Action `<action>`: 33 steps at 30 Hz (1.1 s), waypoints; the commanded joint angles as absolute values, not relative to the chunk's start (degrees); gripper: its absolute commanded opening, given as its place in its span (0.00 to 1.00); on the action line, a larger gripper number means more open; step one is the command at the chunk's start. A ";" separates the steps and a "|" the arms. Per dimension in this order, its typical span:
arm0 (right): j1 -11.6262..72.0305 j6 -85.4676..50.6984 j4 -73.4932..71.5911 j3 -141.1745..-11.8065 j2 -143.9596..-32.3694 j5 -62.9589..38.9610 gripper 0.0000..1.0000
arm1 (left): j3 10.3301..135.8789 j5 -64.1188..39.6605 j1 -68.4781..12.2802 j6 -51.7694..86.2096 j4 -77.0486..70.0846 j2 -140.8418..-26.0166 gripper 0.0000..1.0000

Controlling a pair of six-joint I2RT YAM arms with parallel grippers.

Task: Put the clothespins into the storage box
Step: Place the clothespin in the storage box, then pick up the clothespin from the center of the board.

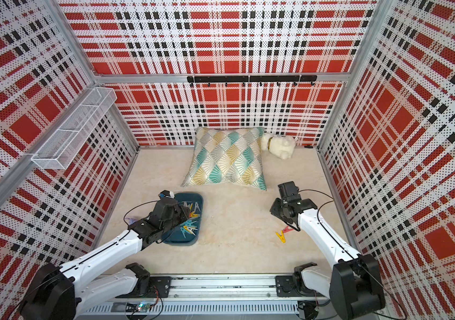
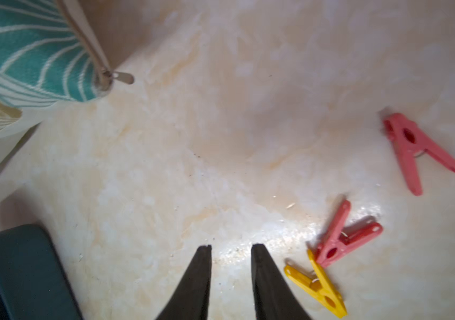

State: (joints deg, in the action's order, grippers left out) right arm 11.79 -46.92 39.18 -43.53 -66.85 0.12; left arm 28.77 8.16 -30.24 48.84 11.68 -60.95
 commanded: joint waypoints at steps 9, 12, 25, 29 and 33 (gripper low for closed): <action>5.19 -43.34 37.77 -39.73 -70.44 1.14 0.27 | 27.56 12.01 -31.72 47.55 13.18 -62.28 0.60; 5.10 -43.34 37.10 -39.05 -72.35 1.30 0.25 | 27.93 11.54 -32.17 47.72 12.84 -61.80 0.60; 3.96 -42.45 35.70 -37.53 -74.74 3.53 0.25 | 29.33 10.34 -33.24 47.99 11.75 -61.48 0.60; 3.87 -42.30 34.83 -37.13 -75.57 3.58 0.24 | 29.47 10.02 -33.57 48.25 11.29 -61.52 0.60; 3.60 -42.03 33.98 -36.83 -76.58 3.41 0.24 | 29.75 10.00 -34.10 48.52 11.00 -61.78 0.59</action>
State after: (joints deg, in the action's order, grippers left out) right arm 4.32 -42.70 35.44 -37.52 -75.77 2.66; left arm 28.10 10.39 -33.54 48.40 12.43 -61.89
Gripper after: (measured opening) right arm 0.244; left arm 0.596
